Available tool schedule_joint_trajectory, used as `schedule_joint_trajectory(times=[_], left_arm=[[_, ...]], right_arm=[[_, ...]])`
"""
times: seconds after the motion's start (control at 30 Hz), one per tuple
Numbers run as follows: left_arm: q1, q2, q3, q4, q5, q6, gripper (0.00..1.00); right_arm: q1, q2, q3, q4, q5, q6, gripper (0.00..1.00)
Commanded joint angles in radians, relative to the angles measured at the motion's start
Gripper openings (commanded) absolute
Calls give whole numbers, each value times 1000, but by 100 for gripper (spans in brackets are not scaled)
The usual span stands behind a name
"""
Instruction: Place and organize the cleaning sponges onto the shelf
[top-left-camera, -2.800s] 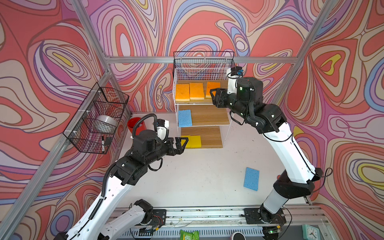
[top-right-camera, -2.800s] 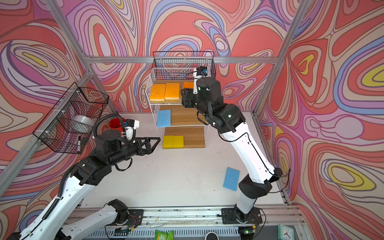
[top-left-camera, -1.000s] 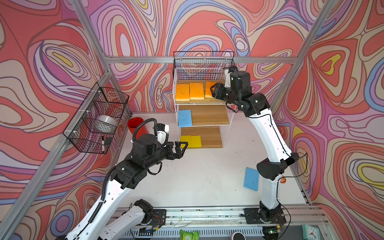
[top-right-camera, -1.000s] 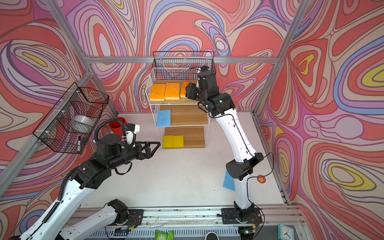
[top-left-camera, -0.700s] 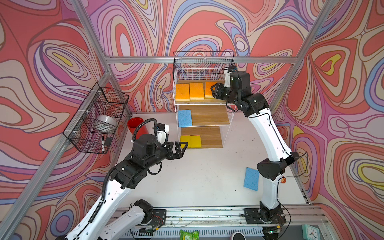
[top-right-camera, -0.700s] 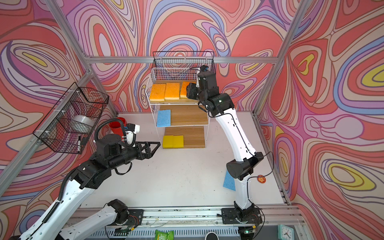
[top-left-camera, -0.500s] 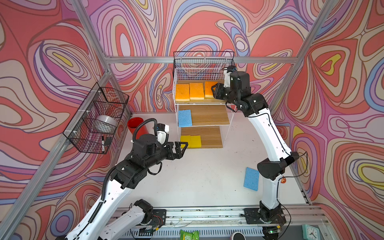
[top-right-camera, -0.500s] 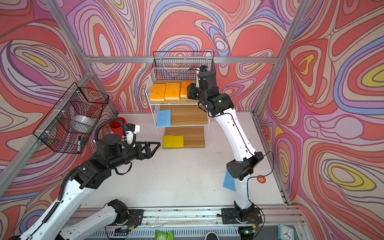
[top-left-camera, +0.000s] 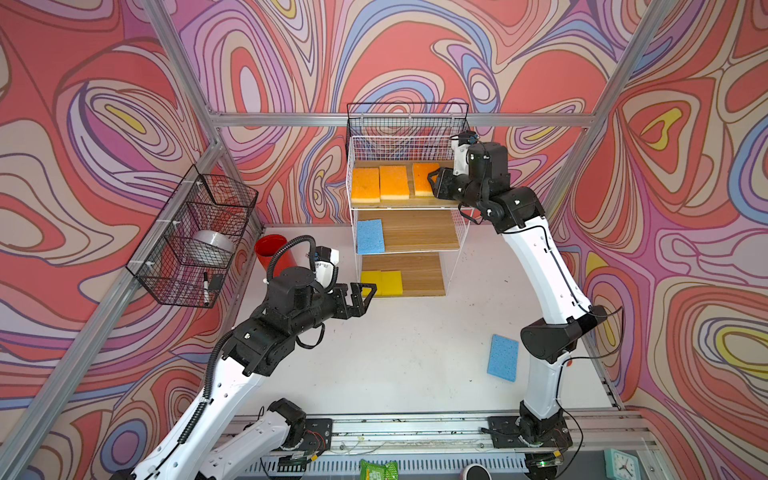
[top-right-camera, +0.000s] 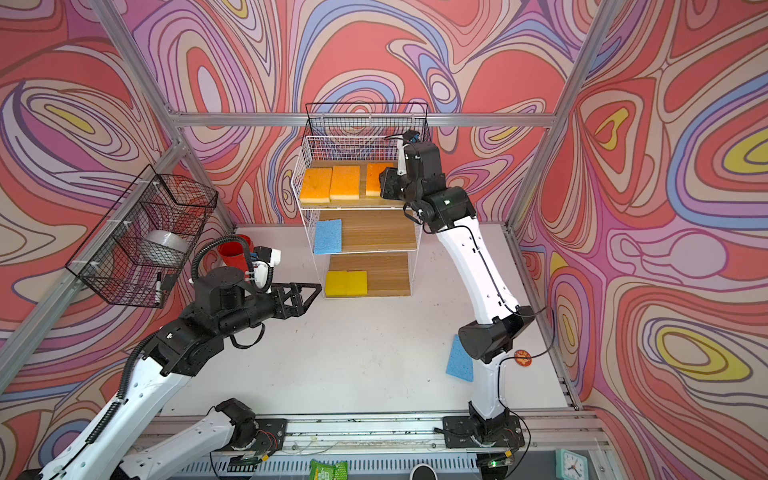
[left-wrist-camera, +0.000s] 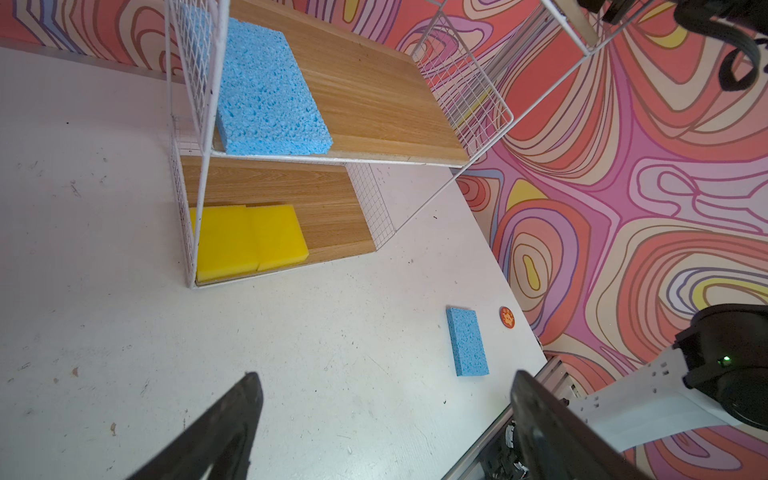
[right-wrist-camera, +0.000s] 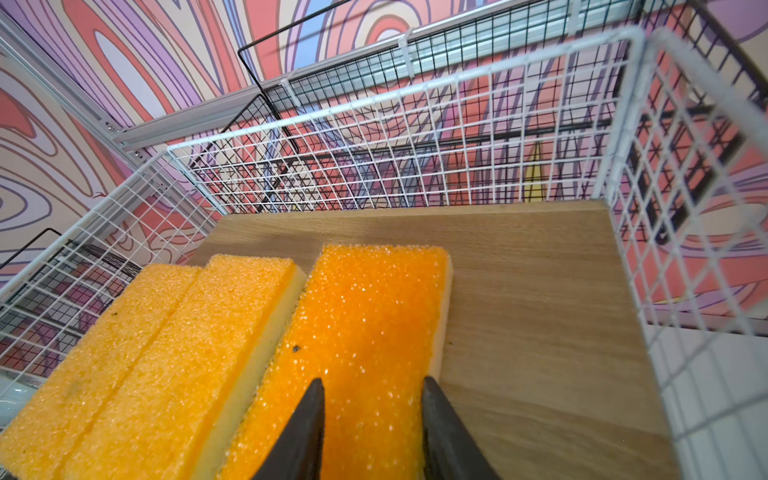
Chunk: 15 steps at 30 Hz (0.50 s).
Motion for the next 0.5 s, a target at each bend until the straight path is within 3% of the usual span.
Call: schedule_joint_trajectory(times=[0.0, 0.47], left_arm=[[7, 5, 24, -8, 5, 1, 94], [7, 0, 17, -10, -4, 8, 94]], right_arm=[[-13, -23, -21, -83, -27, -18, 38], [-4, -27, -44, -62, -77, 55, 35]])
